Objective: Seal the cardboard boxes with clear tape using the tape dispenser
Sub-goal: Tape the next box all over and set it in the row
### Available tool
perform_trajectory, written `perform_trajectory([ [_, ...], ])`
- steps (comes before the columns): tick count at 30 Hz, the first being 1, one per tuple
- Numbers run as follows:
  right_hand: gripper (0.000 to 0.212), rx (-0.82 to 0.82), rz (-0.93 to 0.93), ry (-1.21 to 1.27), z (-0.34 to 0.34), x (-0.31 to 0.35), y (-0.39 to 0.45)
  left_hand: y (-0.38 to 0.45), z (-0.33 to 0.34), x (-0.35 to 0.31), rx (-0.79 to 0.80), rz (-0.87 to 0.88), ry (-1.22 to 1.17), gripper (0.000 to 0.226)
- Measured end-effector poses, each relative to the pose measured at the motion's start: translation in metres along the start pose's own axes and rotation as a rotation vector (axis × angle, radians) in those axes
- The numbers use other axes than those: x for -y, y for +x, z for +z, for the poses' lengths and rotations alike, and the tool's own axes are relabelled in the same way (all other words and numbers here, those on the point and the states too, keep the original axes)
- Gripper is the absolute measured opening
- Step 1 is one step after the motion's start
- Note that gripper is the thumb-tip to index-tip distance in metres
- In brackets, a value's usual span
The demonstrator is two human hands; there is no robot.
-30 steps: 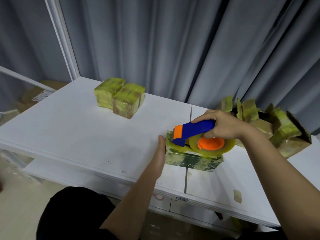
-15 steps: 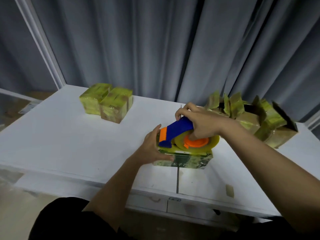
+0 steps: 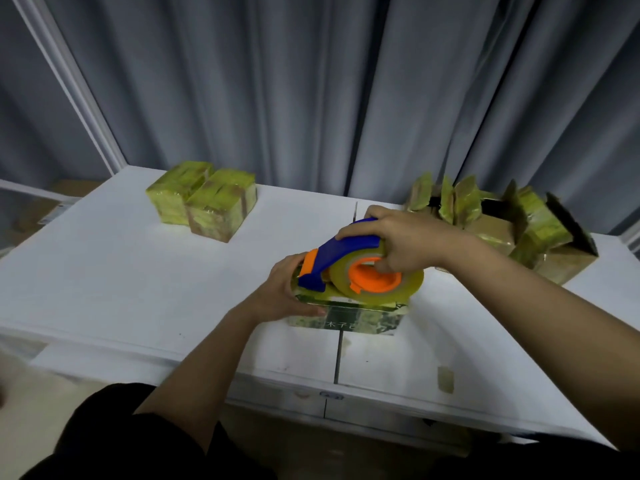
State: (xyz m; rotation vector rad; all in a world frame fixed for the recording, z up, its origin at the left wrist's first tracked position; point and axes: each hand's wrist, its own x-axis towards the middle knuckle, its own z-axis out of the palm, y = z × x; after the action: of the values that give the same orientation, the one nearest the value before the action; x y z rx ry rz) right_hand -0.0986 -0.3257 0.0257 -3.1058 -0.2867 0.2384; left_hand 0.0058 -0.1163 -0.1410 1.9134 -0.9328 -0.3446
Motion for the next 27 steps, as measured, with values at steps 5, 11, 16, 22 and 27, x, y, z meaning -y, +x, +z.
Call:
perform_trajectory([
  [5,0.066,0.005,-0.028,0.045,-0.004,-0.007,-0.003,-0.002,0.001,-0.002,0.032,-0.062,-0.013,0.095],
  [11,0.070,-0.017,-0.009,0.102,0.010,-0.023,-0.014,0.001,0.001,0.001,0.064,-0.049,0.010,0.099],
  [16,0.070,-0.036,0.022,0.181,0.011,-0.029,-0.017,0.004,-0.001,-0.001,0.107,-0.048,0.018,0.100],
  [22,0.047,-0.084,0.034,0.113,0.006,0.000,-0.003,0.014,-0.007,-0.005,0.208,-0.017,0.179,0.098],
  [27,0.025,0.003,-0.004,0.093,0.006,0.020,0.012,0.026,-0.015,-0.012,0.277,-0.033,0.192,0.096],
])
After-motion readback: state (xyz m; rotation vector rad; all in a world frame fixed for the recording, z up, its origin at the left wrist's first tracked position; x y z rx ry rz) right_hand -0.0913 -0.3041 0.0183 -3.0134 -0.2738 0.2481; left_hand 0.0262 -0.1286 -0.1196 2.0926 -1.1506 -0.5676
